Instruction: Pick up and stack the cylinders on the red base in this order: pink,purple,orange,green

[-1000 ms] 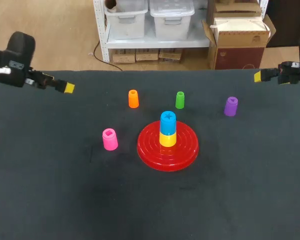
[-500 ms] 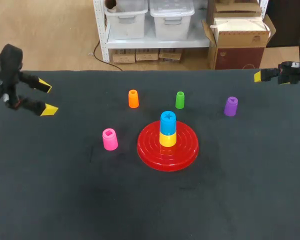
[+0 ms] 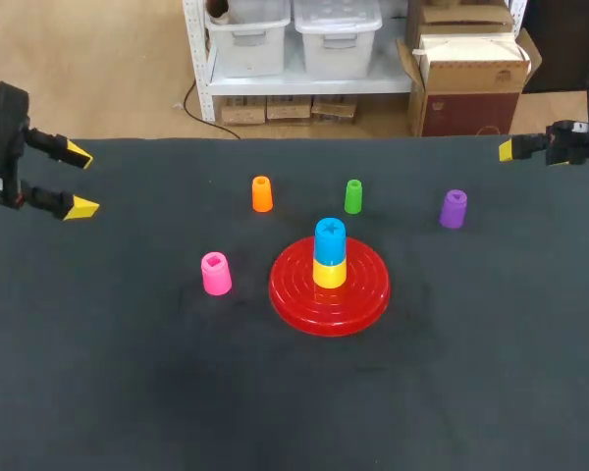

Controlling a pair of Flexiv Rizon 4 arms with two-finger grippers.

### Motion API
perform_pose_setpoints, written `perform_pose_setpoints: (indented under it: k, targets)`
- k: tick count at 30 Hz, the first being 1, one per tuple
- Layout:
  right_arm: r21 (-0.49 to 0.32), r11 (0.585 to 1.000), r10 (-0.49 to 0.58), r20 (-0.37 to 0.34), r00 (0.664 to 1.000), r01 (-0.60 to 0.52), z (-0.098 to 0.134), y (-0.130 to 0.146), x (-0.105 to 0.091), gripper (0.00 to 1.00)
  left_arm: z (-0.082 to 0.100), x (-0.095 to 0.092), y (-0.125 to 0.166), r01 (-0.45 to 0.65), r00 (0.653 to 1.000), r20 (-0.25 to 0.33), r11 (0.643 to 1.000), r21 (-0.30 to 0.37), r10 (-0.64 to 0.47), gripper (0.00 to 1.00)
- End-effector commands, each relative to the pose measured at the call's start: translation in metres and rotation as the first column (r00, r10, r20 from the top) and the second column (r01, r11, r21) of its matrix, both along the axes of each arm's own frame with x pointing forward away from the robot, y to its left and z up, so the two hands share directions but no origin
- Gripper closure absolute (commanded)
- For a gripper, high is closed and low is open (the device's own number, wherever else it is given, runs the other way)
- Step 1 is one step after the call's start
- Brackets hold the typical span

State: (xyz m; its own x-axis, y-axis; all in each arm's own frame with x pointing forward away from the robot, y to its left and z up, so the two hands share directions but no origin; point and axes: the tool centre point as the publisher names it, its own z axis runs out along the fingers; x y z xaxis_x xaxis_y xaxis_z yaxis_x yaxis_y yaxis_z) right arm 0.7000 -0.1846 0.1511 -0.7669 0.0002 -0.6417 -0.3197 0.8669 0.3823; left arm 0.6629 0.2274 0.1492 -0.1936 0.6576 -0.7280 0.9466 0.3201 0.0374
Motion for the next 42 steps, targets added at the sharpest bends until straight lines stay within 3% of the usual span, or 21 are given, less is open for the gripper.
perform_pose_setpoints:
  k: [1,10,15,16,17,19,37,39,42]
  targets:
    - [0.001,1.0,0.001,0.0,1.0,-0.001,0.0,0.0,0.0,0.0,-0.004,-0.005,0.002,-0.013,1.0,0.021,1.0,0.001,0.013,0.0]
    - [0.001,1.0,0.001,0.0,1.0,-0.001,0.0,0.0,0.0,0.0,-0.003,-0.027,0.003,0.105,0.994,0.025,0.994,-0.001,-0.105,0.0]
    - [0.001,1.0,0.001,0.0,1.0,-0.001,0.0,0.0,0.0,0.0,-0.008,-0.032,0.001,0.168,0.984,0.06,0.985,0.027,-0.169,0.0]
    - [0.001,1.0,0.001,0.0,1.0,-0.001,0.0,0.0,0.0,0.0,-0.008,-0.032,0.001,0.161,0.984,0.066,0.986,0.035,-0.163,0.0]
    - [0.001,1.0,0.001,0.0,1.0,-0.001,0.0,0.0,0.0,0.0,-0.011,-0.032,0.0,0.129,0.983,0.125,0.99,0.062,-0.136,0.0]
    - [0.001,1.0,0.001,0.0,1.0,-0.001,0.0,0.0,0.0,0.0,-0.012,-0.03,0.0,0.085,0.991,0.095,0.993,0.087,-0.094,0.0]
    - [0.001,1.0,0.001,0.0,1.0,-0.001,0.0,0.0,0.0,0.0,-0.012,-0.03,0.0,0.085,0.991,0.095,0.993,0.087,-0.094,0.0]
    - [-0.067,0.994,0.087,-0.015,0.996,-0.087,0.002,0.029,0.006,0.0,-0.012,-0.03,0.0,0.085,0.991,0.095,0.993,0.087,-0.094,0.0]
    - [-0.153,0.951,0.255,-0.096,0.962,-0.267,-0.004,0.08,0.014,0.0,-0.012,-0.03,0.0,0.085,0.991,0.095,0.993,0.087,-0.094,0.0]
